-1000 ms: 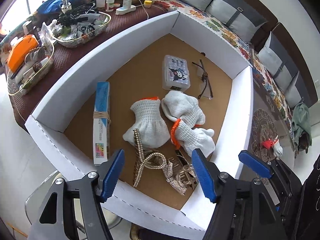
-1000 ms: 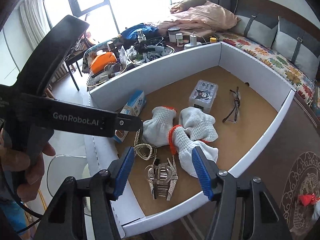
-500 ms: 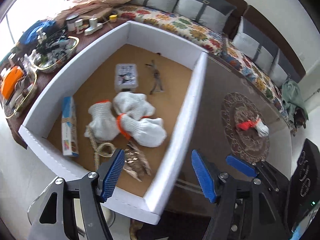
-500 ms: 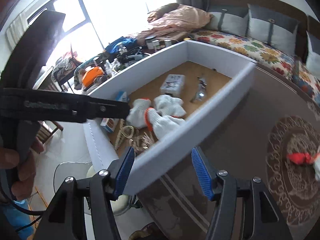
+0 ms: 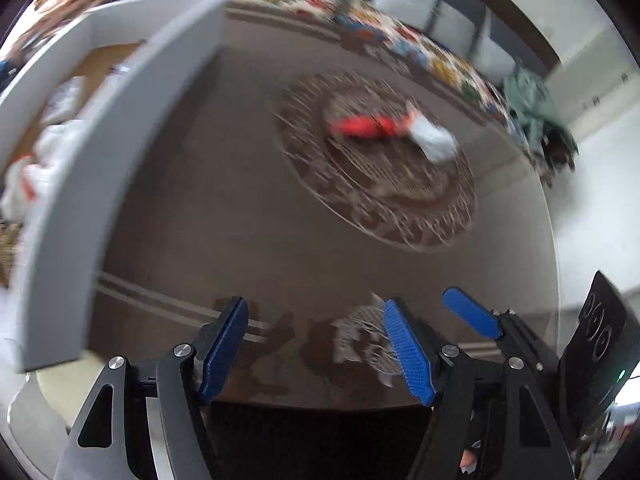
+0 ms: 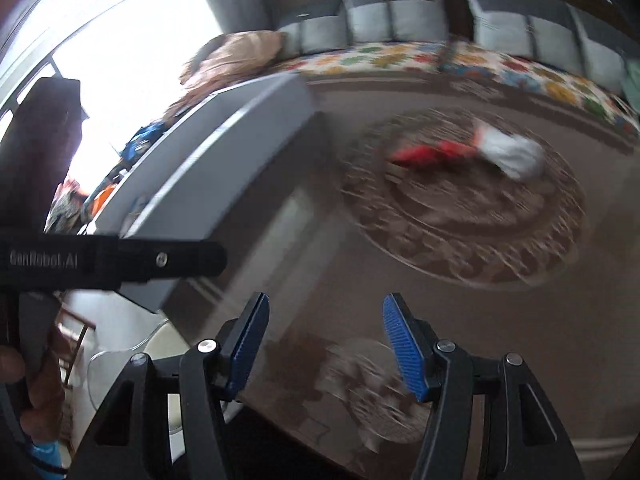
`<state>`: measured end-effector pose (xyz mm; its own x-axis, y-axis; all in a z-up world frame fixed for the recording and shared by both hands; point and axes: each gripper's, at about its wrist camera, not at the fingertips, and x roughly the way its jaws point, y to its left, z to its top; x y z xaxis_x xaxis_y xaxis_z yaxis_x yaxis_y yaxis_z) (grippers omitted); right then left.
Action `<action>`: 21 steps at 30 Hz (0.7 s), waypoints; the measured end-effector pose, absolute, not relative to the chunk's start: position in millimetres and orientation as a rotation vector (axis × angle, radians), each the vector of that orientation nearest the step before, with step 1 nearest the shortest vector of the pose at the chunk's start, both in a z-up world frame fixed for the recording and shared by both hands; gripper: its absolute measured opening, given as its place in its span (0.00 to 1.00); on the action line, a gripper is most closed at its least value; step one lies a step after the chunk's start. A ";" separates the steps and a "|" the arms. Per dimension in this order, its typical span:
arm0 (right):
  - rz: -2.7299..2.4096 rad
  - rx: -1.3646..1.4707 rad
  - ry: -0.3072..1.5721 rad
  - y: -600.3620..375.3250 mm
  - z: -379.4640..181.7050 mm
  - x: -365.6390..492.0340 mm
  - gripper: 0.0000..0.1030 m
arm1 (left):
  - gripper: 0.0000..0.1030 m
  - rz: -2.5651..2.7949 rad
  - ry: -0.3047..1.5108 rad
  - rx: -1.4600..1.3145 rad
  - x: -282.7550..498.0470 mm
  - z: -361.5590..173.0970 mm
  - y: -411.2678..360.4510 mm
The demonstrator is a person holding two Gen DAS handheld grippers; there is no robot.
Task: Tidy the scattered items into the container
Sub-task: 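Withdraw both open tools from the tray back over the table, then move both open tools toward the red packet and white glove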
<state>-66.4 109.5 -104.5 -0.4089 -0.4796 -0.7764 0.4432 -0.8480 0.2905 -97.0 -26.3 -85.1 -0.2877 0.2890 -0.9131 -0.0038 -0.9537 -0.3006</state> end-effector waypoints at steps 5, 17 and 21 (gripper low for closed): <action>-2.361 1.365 -0.212 181.8 -129.3 -67.3 0.59 | 0.68 2.273 -0.210 -1.754 -95.2 -109.9 37.2; -2.420 1.413 -0.275 222.5 -139.0 -79.8 0.59 | 0.68 2.334 -0.061 -1.727 -97.5 -113.5 50.2; -2.412 1.429 -0.245 217.5 -144.9 -80.5 0.59 | 0.68 2.344 -0.025 -1.732 -101.2 -120.6 51.9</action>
<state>-80.5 217.5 -144.9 -0.4449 -0.3623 -0.8190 0.1898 -0.9319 0.3091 -101.2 51.9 -120.6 -0.2775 0.1912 -0.9415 -0.1710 -0.9742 -0.1474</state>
